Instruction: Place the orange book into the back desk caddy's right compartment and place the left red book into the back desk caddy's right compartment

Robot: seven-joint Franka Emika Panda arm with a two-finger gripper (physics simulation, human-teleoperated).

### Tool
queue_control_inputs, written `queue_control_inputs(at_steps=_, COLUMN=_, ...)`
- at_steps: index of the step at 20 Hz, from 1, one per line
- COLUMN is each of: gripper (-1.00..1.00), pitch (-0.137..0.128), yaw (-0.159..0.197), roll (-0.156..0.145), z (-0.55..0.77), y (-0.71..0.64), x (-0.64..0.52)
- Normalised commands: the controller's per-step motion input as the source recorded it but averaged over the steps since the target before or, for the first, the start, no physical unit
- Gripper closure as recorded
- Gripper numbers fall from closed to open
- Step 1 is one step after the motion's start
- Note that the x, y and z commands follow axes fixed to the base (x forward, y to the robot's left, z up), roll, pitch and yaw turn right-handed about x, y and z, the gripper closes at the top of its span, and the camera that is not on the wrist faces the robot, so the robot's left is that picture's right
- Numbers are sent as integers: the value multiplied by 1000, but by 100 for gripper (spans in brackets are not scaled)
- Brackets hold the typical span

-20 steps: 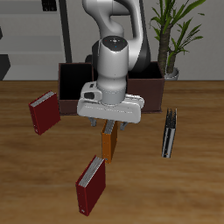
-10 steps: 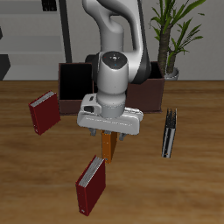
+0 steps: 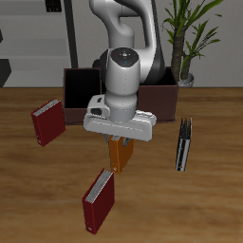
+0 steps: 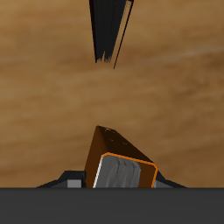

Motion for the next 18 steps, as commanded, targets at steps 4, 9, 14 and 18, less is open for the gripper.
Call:
queue_control_inputs(at_steps=4, gripper=100, pitch=-11, yaw=28, roll=25, z=548, y=270, x=-228)
queue_control_inputs(at_steps=9, gripper=100, pitch=-18, yaw=11, roll=15, z=623, y=232, x=-285)
queue_control_inputs(at_steps=14, gripper=100, pitch=-57, yaw=24, roll=48, z=867, y=383, x=-555)
queue_control_inputs(at_steps=18, gripper=100, pitch=24, yaw=30, roll=-72, z=603, y=313, x=-525)
